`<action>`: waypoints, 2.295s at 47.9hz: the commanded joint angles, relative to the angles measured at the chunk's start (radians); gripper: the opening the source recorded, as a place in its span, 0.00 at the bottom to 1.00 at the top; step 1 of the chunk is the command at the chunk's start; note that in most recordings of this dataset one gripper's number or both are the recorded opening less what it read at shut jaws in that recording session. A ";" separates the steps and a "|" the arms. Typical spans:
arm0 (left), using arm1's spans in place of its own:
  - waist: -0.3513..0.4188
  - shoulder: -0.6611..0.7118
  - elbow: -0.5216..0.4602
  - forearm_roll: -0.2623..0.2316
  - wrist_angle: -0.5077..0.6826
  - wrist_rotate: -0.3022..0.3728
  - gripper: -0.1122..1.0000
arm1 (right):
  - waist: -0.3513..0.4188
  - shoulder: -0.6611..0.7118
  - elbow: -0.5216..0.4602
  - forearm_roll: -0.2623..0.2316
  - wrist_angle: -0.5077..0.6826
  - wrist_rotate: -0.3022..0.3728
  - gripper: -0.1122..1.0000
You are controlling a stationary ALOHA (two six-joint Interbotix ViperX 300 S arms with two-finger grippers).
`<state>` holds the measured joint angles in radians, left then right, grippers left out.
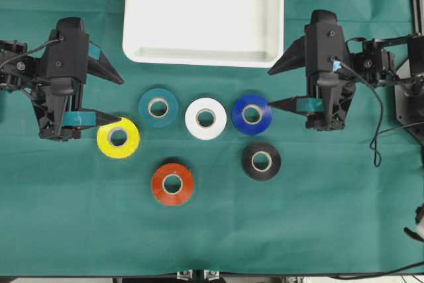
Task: Put the tape alternately from left to right into the white case.
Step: 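Lower the right gripper onto the blue tape roll and grasp it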
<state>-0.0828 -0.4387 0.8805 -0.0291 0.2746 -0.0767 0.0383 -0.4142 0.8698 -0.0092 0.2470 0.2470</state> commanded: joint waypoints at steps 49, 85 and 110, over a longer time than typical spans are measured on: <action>-0.003 -0.006 0.000 -0.002 -0.003 -0.051 0.85 | 0.041 0.285 -0.173 -0.097 0.152 0.002 0.80; -0.003 -0.006 0.005 -0.002 -0.008 -0.051 0.85 | -0.006 0.431 -0.199 -0.106 0.121 0.002 0.80; -0.003 -0.005 0.011 -0.002 -0.011 -0.051 0.85 | -0.017 0.497 -0.198 -0.106 0.060 0.002 0.79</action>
<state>-0.0844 -0.4372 0.8989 -0.0291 0.2730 -0.1273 0.0230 0.0905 0.6918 -0.1120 0.3145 0.2470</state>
